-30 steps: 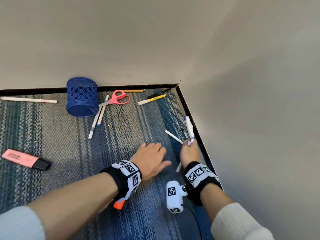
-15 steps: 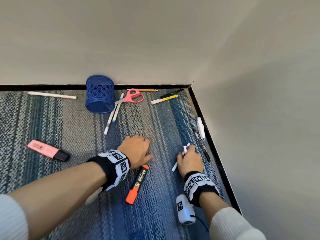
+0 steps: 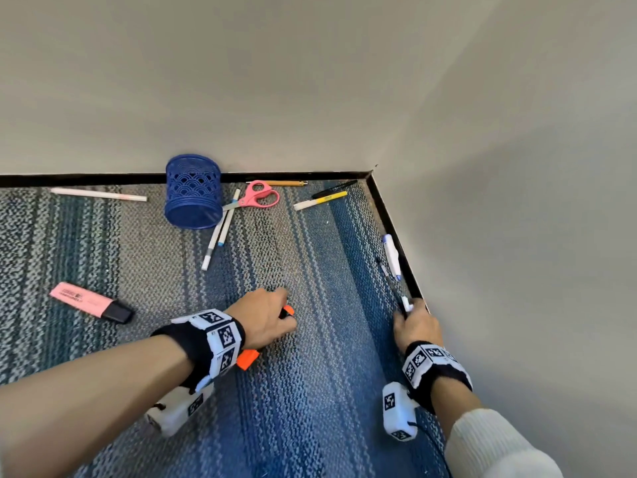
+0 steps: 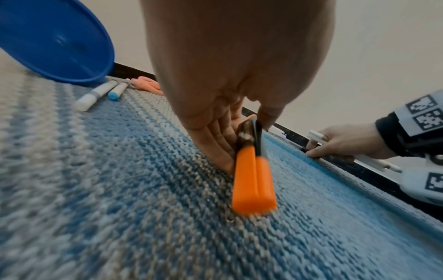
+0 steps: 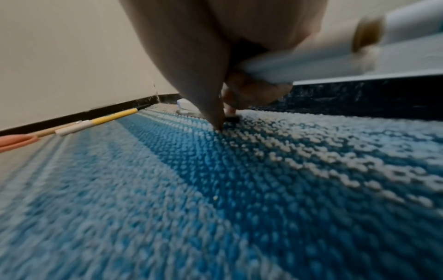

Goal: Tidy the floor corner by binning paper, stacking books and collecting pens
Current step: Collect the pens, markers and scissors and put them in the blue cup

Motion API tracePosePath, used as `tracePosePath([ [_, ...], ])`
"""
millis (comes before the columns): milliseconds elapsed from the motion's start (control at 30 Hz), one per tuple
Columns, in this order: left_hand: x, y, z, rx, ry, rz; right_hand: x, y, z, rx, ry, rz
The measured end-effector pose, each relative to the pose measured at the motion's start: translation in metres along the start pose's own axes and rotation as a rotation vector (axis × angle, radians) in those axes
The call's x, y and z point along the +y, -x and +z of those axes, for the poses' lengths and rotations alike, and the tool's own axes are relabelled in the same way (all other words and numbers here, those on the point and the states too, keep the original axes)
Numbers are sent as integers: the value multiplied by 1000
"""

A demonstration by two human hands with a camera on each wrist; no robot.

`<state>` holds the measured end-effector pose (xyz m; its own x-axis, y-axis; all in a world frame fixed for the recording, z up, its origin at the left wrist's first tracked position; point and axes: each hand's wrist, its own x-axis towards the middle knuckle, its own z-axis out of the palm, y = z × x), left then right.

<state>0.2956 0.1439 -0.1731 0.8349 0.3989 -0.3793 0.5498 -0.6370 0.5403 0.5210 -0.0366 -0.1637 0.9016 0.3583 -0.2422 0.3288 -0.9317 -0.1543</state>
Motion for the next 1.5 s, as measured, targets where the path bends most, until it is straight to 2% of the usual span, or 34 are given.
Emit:
tracePosePath([
  [100,-4,1,-2,48,153,69,5,-1,3,-30,43,15],
  [233,-3,5,-5,153,157,158,-3,9,3,65,-61,-91],
  [300,-4,5,-8,169,201,155,-12,18,1,94,-252,-150],
  [367,-4,4,-12,174,220,112,-26,31,-6,62,-607,-133],
  [467,2,4,-21,150,228,34,-48,48,-18,-121,-1072,-18],
  [533,3,9,-27,161,236,56,-63,56,-24,-231,-1302,48],
  [600,2,18,-34,177,253,84,-78,64,-28,-303,-1442,46],
  [667,0,29,-43,104,225,59,-92,75,-28,-357,-1426,-70],
  [700,0,34,-46,41,185,24,-98,79,-27,-346,-1339,-189],
  [767,-1,47,-55,-46,143,-59,-114,93,-27,-265,-1000,-512],
  [833,-3,66,-66,-84,196,-76,-137,111,-26,-305,-755,-755],
  [933,-11,96,-95,-132,273,9,-170,137,-23,-438,-550,-958],
  [1000,-22,118,-119,-106,281,-27,-187,146,-24,-491,-480,-1045],
  [1067,-37,138,-141,-40,196,-77,-200,152,-28,-529,-410,-1119],
  [1167,-63,160,-153,79,-18,-93,-221,165,-35,-555,-267,-1175],
  [1267,-96,166,-135,179,-209,-157,-229,174,-42,-569,16,-1155],
  [1367,-133,173,-101,122,-327,-301,-220,181,-50,-782,-119,-949],
  [1433,-146,175,-75,75,-390,-398,-209,182,-50,-774,-217,-875],
  [1500,-143,176,-56,99,-467,-465,-199,180,-42,-716,-290,-847],
])
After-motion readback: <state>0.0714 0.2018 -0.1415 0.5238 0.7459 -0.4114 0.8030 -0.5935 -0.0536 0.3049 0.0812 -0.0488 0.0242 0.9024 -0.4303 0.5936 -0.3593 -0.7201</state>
